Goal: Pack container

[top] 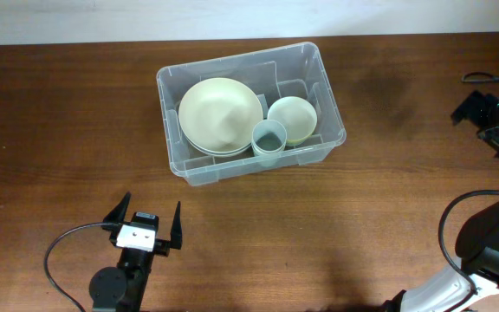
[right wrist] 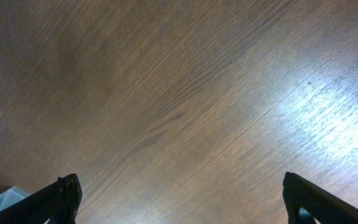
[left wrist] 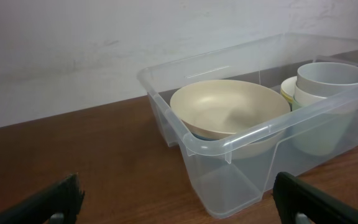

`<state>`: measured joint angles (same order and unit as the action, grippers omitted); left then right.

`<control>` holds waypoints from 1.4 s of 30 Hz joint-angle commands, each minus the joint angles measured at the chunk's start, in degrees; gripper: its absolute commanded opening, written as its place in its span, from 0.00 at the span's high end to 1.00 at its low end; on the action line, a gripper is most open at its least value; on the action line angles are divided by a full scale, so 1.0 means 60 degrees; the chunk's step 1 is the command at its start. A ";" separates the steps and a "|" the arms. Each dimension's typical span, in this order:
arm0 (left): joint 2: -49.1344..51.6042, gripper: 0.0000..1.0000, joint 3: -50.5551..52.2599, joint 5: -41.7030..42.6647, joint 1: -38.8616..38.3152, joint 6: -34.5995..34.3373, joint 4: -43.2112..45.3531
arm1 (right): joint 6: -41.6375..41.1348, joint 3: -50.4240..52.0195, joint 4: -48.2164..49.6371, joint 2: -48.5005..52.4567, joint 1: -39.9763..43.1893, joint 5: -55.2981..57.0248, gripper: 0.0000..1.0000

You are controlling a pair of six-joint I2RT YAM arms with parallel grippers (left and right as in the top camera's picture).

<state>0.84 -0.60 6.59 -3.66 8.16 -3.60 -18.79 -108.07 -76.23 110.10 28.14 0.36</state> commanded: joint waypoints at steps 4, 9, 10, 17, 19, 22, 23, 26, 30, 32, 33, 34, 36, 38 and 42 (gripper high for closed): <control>-0.0091 0.00 0.0018 -0.0069 0.0058 0.0160 -0.0066 | 0.0058 0.0047 0.0036 -0.0109 0.0127 -0.0127 0.01; -0.0091 0.00 0.0018 -0.0073 0.0058 0.0160 -0.0066 | 0.0058 0.0047 0.0033 -0.0109 0.0131 -0.0120 0.01; -0.0091 0.00 0.0018 -0.0073 0.0058 0.0160 -0.0066 | 0.0058 0.0047 0.0036 -0.0109 0.0127 -0.0120 0.01; -0.0091 0.00 0.0018 -0.0073 0.0058 0.0160 -0.0062 | 0.0058 0.0047 0.0029 -0.0109 0.0127 -0.0124 0.01; -0.0091 0.00 0.0018 -0.0069 0.0058 0.0160 -0.0066 | 0.0058 0.0047 0.0025 -0.0109 0.0127 -0.0131 0.01; -0.0091 0.00 0.0018 -0.0069 0.0058 0.0160 -0.0066 | 0.0058 0.0047 0.0025 -0.0109 0.0127 -0.0127 0.01; -0.0091 0.00 0.0018 -0.0073 0.0058 0.0160 -0.0066 | 0.0058 0.0047 0.0025 -0.0109 0.0127 -0.0127 0.01; -0.0091 0.00 0.0018 -0.0073 0.0058 0.0160 -0.0066 | 0.0127 0.0047 0.0036 -0.0117 0.0069 0.0033 0.01; -0.0091 0.00 0.0018 -0.0069 0.0058 0.0160 -0.0066 | 0.0284 0.0051 0.0426 -0.0616 -0.0033 0.0051 0.01; -0.0091 0.00 0.0018 -0.0069 0.0058 0.0160 -0.0066 | 0.0346 0.0051 0.0874 -0.1082 -0.0175 0.0055 0.01; -0.0091 0.00 0.0018 -0.0073 0.0058 0.0160 -0.0066 | 0.0350 0.0073 0.1118 -0.1333 -0.0266 0.0055 0.01; -0.0091 0.00 0.0018 -0.0073 0.0058 0.0157 -0.0066 | 0.0350 0.0138 0.1417 -0.1617 -0.0375 0.0055 0.01; -0.0091 0.00 0.0018 -0.0069 0.0058 0.0157 -0.0066 | 0.0463 0.0375 0.2153 -0.2248 -0.0616 0.0051 0.01; -0.0091 0.00 0.0018 -0.0073 0.0058 0.0160 -0.0066 | 0.0856 0.0827 0.3133 -0.3020 -0.0980 0.0051 0.01; -0.0091 0.00 0.0018 -0.0073 0.0058 0.0160 -0.0066 | 0.1934 0.2310 0.5355 -0.4721 -0.1912 0.0055 0.01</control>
<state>0.84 -0.60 6.59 -3.66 8.16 -3.62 -13.41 -100.01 -49.04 89.84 20.80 0.16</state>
